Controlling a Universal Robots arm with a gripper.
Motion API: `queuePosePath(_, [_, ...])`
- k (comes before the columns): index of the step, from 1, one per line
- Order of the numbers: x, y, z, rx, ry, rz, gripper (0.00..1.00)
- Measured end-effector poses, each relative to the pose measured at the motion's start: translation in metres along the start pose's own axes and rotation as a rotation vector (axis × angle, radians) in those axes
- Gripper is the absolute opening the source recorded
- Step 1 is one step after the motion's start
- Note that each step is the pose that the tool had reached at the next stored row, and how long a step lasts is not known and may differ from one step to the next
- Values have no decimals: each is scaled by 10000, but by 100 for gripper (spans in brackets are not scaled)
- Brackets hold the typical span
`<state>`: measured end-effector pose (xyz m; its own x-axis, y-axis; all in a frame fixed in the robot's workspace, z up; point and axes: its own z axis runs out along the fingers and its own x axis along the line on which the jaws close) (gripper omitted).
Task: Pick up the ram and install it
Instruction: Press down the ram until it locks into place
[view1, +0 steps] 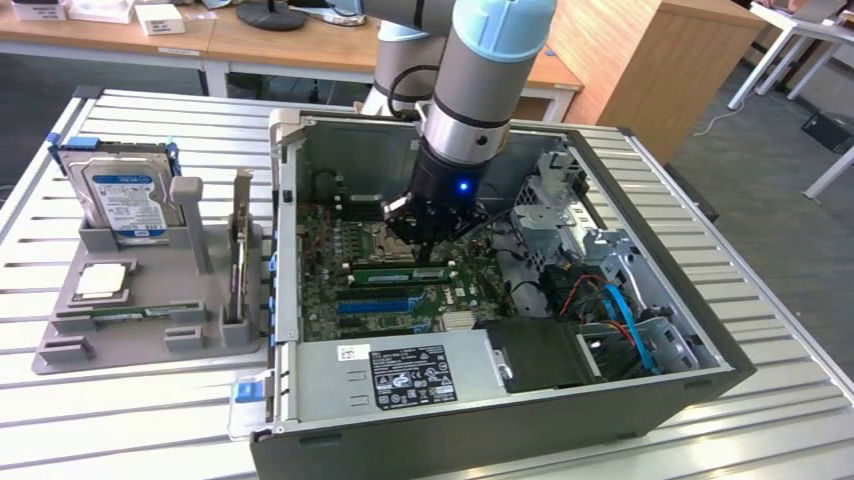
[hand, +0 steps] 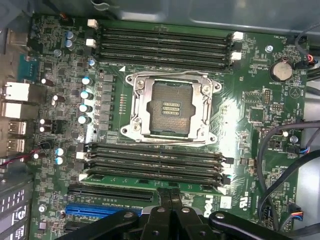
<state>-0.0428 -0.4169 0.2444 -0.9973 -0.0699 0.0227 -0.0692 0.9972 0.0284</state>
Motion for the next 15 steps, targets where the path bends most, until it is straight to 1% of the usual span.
queuePosePath(3, [6,1,0,1,0,69,11])
queuePosePath(8, [25,2,1,-11,-15,576,11])
queuePosePath(10, [43,4,1,-14,-18,704,11])
queuePosePath(12, [62,5,2,-16,-21,764,11])
queuePosePath(15, [63,5,2,-16,-21,769,11])
